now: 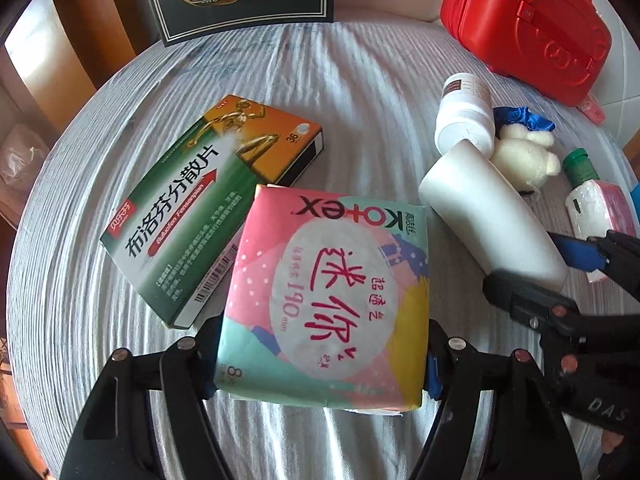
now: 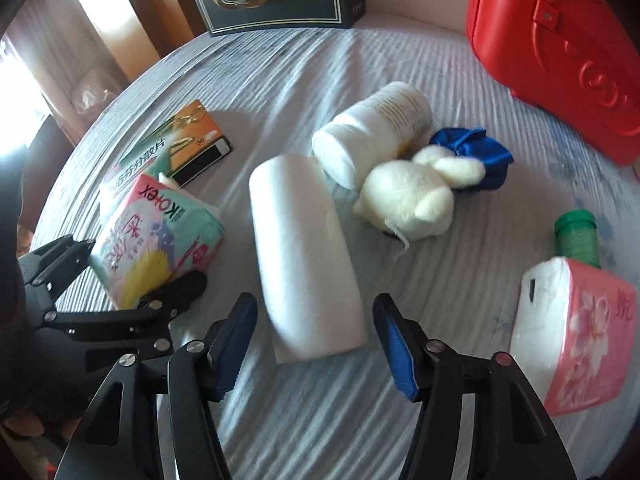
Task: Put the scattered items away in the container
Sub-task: 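Lift the Kotex pack and paper roll and carry both over the blue crate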
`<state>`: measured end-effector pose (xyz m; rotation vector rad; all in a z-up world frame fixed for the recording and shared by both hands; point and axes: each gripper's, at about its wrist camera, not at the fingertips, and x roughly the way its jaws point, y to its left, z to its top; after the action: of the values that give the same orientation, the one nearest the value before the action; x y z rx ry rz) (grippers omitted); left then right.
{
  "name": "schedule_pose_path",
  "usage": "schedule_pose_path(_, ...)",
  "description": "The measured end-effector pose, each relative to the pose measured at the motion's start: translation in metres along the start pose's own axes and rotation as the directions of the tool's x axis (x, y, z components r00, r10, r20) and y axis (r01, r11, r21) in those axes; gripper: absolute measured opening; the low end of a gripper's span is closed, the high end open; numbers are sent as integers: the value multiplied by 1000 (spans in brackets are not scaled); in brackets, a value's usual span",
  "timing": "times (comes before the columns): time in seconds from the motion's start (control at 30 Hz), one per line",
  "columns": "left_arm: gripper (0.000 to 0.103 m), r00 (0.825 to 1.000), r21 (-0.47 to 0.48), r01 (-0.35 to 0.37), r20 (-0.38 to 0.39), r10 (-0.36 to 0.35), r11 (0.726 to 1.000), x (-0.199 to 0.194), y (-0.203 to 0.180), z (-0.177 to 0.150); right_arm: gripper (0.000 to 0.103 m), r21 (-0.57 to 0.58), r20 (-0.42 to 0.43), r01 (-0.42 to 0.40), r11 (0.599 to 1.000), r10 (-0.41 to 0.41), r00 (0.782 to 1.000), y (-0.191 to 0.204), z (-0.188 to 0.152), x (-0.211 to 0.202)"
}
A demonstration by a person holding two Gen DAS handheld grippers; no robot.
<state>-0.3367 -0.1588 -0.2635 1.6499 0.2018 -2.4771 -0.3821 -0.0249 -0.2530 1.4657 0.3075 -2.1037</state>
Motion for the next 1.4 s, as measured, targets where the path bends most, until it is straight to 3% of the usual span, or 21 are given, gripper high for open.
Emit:
schedule_pose_path(0.13,71,1000,-8,-4,-3,4,1000,0,6,1,60,-13,4,15,1000,-15,1000,5,11,9)
schedule_pose_path(0.2,70,1000,-2,-15,-2,15,1000,0,6,1,47,-36,-7,40,999,-40,999,14,11,20)
schedule_pose_path(0.27,69,999,6,-33,0,33,999,-3,5,0,46,-64,-7,90,994,-90,996,24,9,21)
schedule_pose_path(0.33,69,999,6,-38,11,37,999,-9,5,-2,45,-49,-3,84,995,-84,996,25,6,15)
schedule_pose_path(0.67,69,988,18,-34,148,31,999,-96,-4,-22,45,1,153,97,995,-96,984,26,-35,-93)
schedule_pose_path(1.03,69,946,10,-40,322,34,999,-211,-38,-68,45,7,376,106,994,-100,921,32,-91,-219)
schedule_pose_path(1.4,69,933,-28,-59,355,65,998,-266,-86,-119,45,-65,466,94,993,-53,883,21,-143,-283)
